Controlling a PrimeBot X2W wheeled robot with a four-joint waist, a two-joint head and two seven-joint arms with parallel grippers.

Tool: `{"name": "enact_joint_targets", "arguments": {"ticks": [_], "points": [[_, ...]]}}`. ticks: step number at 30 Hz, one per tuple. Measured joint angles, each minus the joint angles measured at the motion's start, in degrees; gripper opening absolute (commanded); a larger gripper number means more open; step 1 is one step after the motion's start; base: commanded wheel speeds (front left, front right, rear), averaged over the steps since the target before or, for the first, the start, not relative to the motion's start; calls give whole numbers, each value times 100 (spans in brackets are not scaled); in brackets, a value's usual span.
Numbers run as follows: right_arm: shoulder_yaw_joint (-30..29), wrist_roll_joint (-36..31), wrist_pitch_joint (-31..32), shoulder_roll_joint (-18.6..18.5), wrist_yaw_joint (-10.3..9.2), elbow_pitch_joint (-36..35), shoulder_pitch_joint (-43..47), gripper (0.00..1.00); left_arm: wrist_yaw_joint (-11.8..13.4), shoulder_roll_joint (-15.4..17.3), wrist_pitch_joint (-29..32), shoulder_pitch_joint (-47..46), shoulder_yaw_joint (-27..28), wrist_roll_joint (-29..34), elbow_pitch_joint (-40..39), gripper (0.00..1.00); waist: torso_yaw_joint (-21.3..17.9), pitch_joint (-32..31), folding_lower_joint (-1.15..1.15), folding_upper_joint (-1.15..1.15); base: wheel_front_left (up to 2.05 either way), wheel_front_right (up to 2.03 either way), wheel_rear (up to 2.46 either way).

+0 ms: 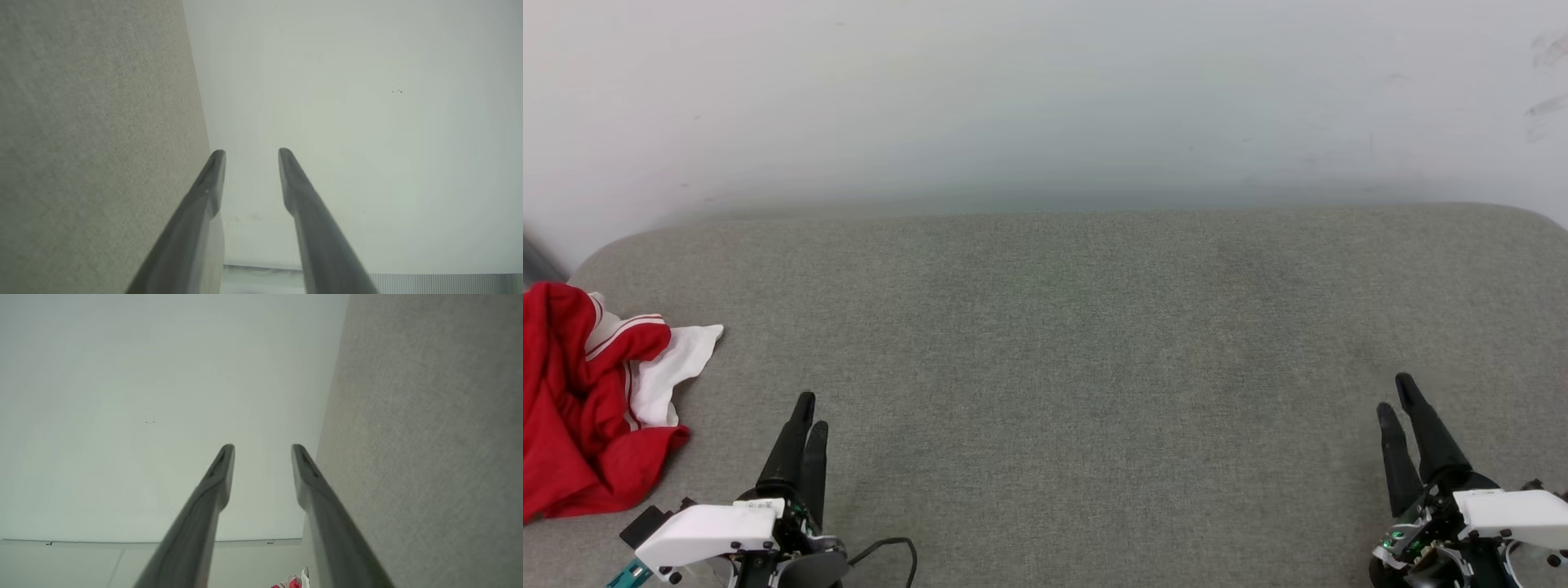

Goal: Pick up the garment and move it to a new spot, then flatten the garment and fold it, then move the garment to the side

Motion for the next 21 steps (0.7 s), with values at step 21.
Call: {"name": "enact_joint_targets", "arguments": {"ticks": [21], "points": [[438, -488, -557, -119, 0, -400, 21, 100, 2, -2, -565, -36, -532, 595, -474, 100, 17, 2, 0, 0, 0, 0, 0]]}}
